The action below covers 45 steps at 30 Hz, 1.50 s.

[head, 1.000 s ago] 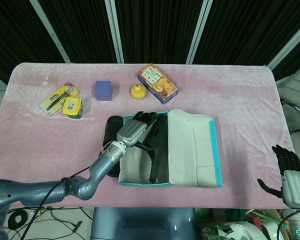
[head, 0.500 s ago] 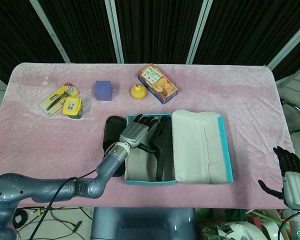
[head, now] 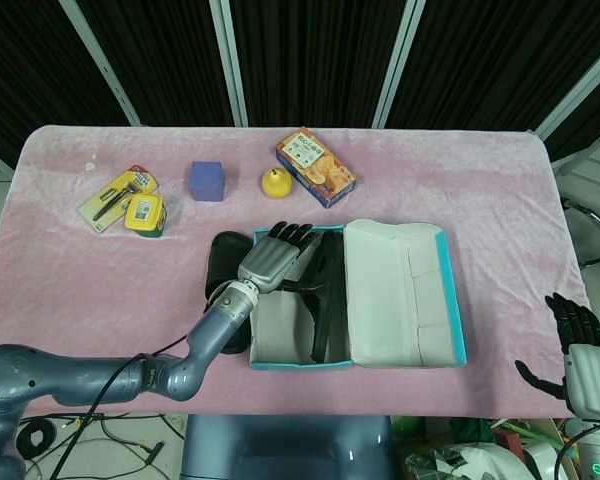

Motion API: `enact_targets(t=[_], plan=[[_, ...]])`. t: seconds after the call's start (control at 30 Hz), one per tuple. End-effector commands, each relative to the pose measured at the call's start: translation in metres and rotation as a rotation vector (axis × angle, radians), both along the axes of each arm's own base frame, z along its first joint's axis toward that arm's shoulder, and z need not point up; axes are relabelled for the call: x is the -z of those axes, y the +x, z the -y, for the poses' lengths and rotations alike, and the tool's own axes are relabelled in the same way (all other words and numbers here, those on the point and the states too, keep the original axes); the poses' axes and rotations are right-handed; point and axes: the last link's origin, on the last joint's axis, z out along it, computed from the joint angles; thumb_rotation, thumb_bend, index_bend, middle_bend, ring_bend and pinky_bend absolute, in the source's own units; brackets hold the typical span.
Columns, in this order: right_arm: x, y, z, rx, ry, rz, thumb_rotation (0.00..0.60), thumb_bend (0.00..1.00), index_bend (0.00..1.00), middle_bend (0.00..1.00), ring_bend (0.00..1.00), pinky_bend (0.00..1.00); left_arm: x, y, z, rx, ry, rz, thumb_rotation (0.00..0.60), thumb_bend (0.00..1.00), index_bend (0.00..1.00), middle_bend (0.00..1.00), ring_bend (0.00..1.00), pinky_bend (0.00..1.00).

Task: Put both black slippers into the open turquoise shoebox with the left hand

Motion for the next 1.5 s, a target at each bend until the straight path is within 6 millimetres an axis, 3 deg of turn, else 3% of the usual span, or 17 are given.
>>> enact_targets(t=[0.03,0.13,0.27,0.4,0.5,0.77,1.5], plan=[[0.000,0.000,0.000,0.000,0.000,0.001,0.600,0.11,0.05,0.05,0.00,0.00,-0.006,-0.003,0.002,0.023,0.013,-0.016,0.000,0.00,0.00,0.00,0.00,0.00],[0.000,-0.001,0.000,0.001,0.000,0.000,0.600,0.11,0.05,0.05,0.00,0.00,-0.010,0.001,0.004,0.023,0.020,0.040,0.000,0.00,0.00,0.00,0.00,0.00],[0.000,-0.001,0.000,0.001,-0.001,0.002,0.600,0.11,0.04,0.05,0.00,0.00,-0.014,0.005,0.009,0.041,0.025,0.156,0.000,0.00,0.06,0.11,0.00,0.00],[0.001,-0.001,0.001,0.001,0.002,0.003,0.600,0.11,0.05,0.05,0.00,0.00,-0.007,0.002,0.013,0.095,0.033,0.124,0.000,0.00,0.12,0.15,0.00,0.00],[0.002,-0.002,0.000,0.004,0.002,0.004,0.600,0.11,0.04,0.05,0.00,0.00,0.006,0.002,0.020,0.118,0.015,0.079,0.000,0.00,0.13,0.15,0.00,0.00],[0.001,-0.005,-0.001,0.012,-0.001,0.008,0.600,0.11,0.04,0.05,0.00,0.00,0.019,0.005,0.026,0.135,0.001,0.046,0.000,0.00,0.13,0.16,0.00,0.00],[0.003,-0.008,0.001,0.017,0.005,0.010,0.600,0.11,0.04,0.05,0.00,0.00,0.028,0.011,0.050,0.196,-0.052,0.022,0.000,0.00,0.13,0.17,0.00,0.00]])
